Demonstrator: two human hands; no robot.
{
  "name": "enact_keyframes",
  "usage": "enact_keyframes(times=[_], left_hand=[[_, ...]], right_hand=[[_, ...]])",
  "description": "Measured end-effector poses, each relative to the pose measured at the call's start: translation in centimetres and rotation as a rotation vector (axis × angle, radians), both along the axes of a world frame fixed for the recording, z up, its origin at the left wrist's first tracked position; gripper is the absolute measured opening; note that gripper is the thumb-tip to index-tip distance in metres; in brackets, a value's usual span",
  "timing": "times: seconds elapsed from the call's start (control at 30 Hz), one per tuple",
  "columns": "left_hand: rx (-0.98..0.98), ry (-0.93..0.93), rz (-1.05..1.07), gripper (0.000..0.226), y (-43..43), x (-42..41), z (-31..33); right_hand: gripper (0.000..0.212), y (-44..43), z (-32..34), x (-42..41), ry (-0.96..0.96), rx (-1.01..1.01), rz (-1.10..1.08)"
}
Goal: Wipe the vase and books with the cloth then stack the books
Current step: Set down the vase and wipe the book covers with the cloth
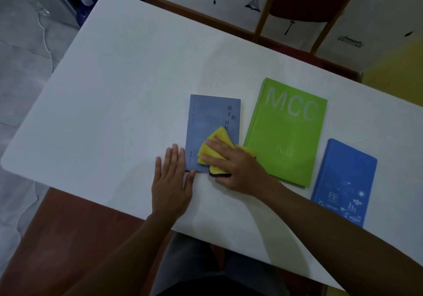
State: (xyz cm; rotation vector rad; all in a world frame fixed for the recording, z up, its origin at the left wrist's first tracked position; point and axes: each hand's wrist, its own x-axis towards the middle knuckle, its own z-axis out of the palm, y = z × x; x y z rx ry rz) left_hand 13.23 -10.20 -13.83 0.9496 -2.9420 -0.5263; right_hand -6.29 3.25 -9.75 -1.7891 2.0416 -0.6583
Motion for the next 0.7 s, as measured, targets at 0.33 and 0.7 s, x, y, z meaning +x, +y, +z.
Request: enact_keyframes(times=[0.33, 0.7], left_hand=[[0.065, 0.004, 0.028, 0.067, 0.1, 0.0, 0.1], [0.109, 0.052, 0.001, 0.063, -0.7, 0.3, 0.1]], right_hand=[[0.063, -10.0, 0.2, -5.2, -0.041, 0.127, -0.392], [0.055, -3.3, -1.0, -0.5, 0.095, -0.031, -0.215]])
